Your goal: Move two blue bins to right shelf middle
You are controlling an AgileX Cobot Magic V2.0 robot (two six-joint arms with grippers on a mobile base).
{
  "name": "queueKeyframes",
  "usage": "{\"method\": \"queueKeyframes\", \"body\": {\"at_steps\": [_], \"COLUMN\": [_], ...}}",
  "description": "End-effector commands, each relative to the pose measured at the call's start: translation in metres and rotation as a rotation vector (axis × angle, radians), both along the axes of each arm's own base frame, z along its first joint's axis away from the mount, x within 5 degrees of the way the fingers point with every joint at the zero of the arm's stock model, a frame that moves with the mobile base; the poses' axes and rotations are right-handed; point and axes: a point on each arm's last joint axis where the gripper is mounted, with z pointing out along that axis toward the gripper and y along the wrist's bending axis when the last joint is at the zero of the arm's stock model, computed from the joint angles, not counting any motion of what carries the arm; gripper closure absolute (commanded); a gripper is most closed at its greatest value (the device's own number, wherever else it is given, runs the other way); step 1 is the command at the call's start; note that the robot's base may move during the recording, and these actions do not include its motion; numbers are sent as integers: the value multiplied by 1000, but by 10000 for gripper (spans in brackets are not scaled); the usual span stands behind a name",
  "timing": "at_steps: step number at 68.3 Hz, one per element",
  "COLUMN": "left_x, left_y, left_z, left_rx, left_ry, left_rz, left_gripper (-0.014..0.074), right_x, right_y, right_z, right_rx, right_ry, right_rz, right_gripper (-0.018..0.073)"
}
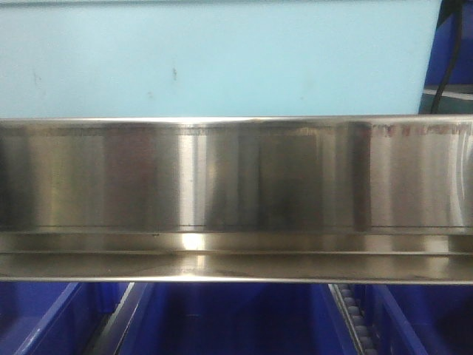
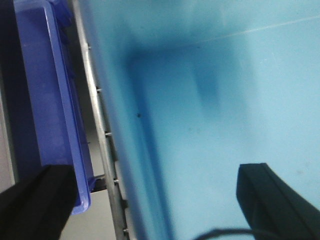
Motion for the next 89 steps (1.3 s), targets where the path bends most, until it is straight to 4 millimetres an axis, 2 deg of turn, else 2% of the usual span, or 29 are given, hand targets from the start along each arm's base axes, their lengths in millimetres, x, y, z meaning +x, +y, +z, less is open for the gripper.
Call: {"method": "queueKeyframes", "body": {"at_steps": [1, 4, 9, 14, 18, 19, 20, 22, 38, 53, 60, 79, 89], "left_x": [3, 4, 4, 4, 4, 4, 4, 4, 4, -8, -20, -51, -64], "left_y": [4, 6, 7, 7, 7, 7, 7, 7, 7, 10, 13, 20, 20], "left_z": [2, 2, 2, 2, 2, 2, 2, 2, 2, 23, 46, 126, 160], "left_rx": [-27, -27, -27, -27, -27, -27, -27, -27, -27, -70, -108, -257, -342], "left_ry": [2, 2, 2, 2, 2, 2, 2, 2, 2, -45, -107, -331, -424], "left_rz": [27, 32, 36, 36, 36, 36, 36, 36, 36, 34, 31, 10, -11], "left_gripper": [90, 136, 249, 417, 549, 605, 643, 713, 707, 707, 707, 707, 707], "right_x": [2, 2, 2, 2, 2, 2, 2, 2, 0, -17, -28, -51, -58], "right_y": [-1, -1, -1, -1, -1, -1, -1, -1, -2, -10, -17, -29, -34], "right_z": [-2, -3, -3, -3, -3, -3, -3, -3, 2, 36, 62, 141, 167], "right_rx": [-9, -8, -8, -8, -8, -8, -8, -8, -3, 29, 57, 150, 172], "right_ry": [-1, 2, 2, 2, 2, 2, 2, 2, -8, -100, -183, -428, -521], "right_rz": [-13, -20, -20, -20, -20, -20, -20, -20, -20, -21, -23, -31, -39], "right_gripper": [143, 216, 393, 568, 674, 701, 726, 720, 712, 712, 712, 712, 712]}}
